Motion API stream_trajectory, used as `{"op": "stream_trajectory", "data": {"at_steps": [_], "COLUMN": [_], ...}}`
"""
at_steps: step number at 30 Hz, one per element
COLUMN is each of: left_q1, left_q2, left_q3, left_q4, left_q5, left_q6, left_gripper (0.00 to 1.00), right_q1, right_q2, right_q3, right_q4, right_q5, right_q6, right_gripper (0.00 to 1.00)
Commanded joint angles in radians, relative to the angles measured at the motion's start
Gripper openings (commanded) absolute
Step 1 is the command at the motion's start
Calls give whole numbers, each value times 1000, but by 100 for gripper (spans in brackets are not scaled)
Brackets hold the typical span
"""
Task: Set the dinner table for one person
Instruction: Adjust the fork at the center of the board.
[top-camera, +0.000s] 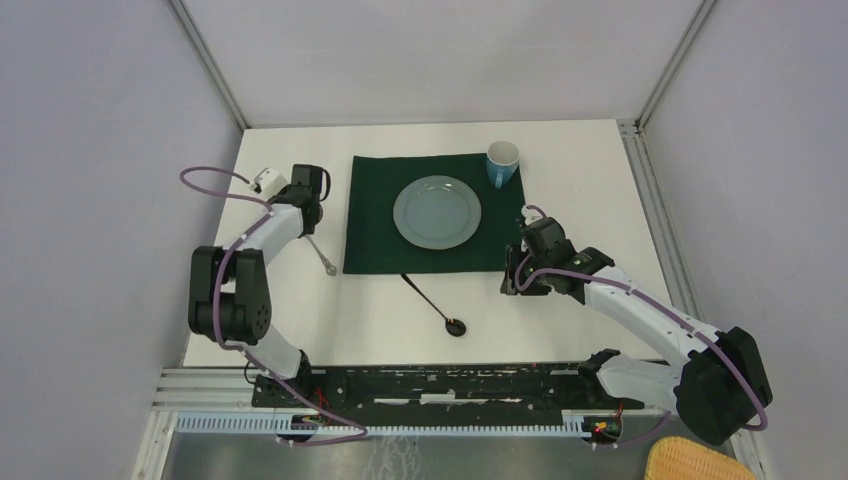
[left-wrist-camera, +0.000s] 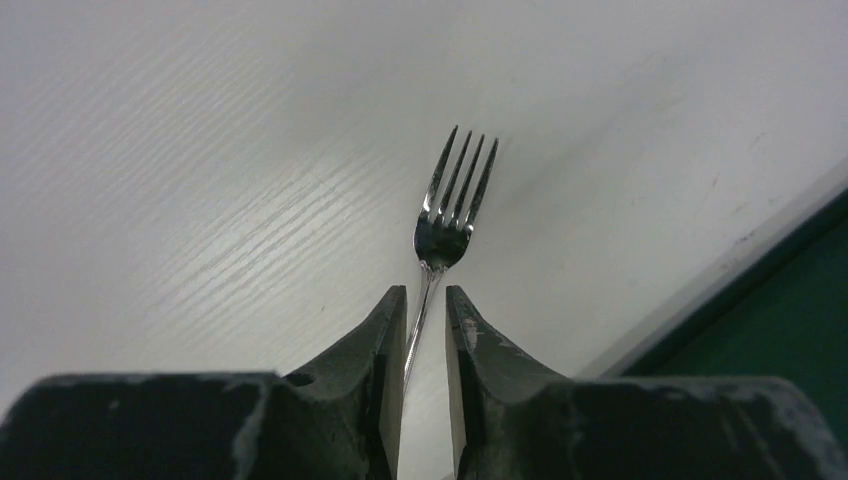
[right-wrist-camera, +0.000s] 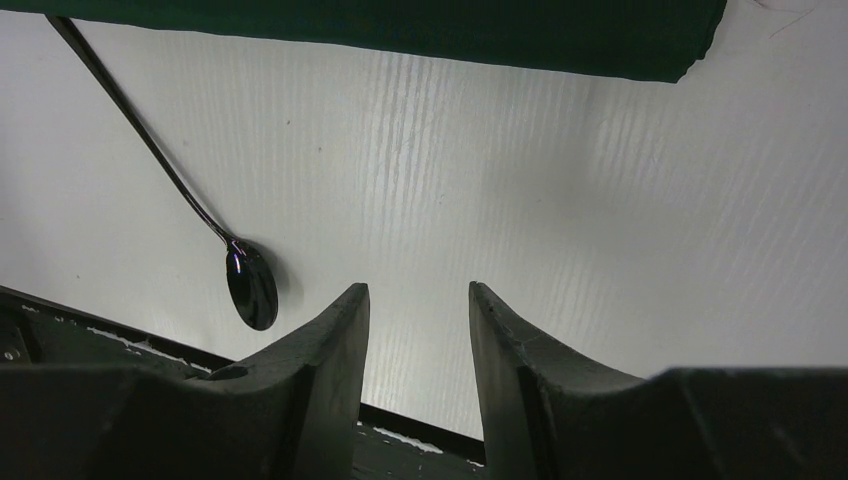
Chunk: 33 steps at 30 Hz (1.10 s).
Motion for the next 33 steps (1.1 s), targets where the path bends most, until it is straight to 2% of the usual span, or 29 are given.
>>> {"op": "stream_trajectory", "data": {"at_steps": [1, 7, 19, 33], "left_q1": [-12, -62, -133, -141], "left_q2": [-100, -120, 11, 68], "left_q3": [-41, -54, -5, 29], "left_q4": [-73, -168, -261, -248], "left_q5": [20, -17, -74, -130], "left_q6": [-132, -225, -397, -380], "left_gripper": [28, 28, 28, 32], "right_q1": [-5, -6, -5, -6], "right_q2": [-3, -5, -56, -61], "right_q3": [7, 5, -12, -44], "right_q4": [38, 50, 26, 54], "right_q5": [-16, -32, -29, -50], "right_q6": [6, -7, -53, -50], "right_gripper": [47, 47, 47, 47]}}
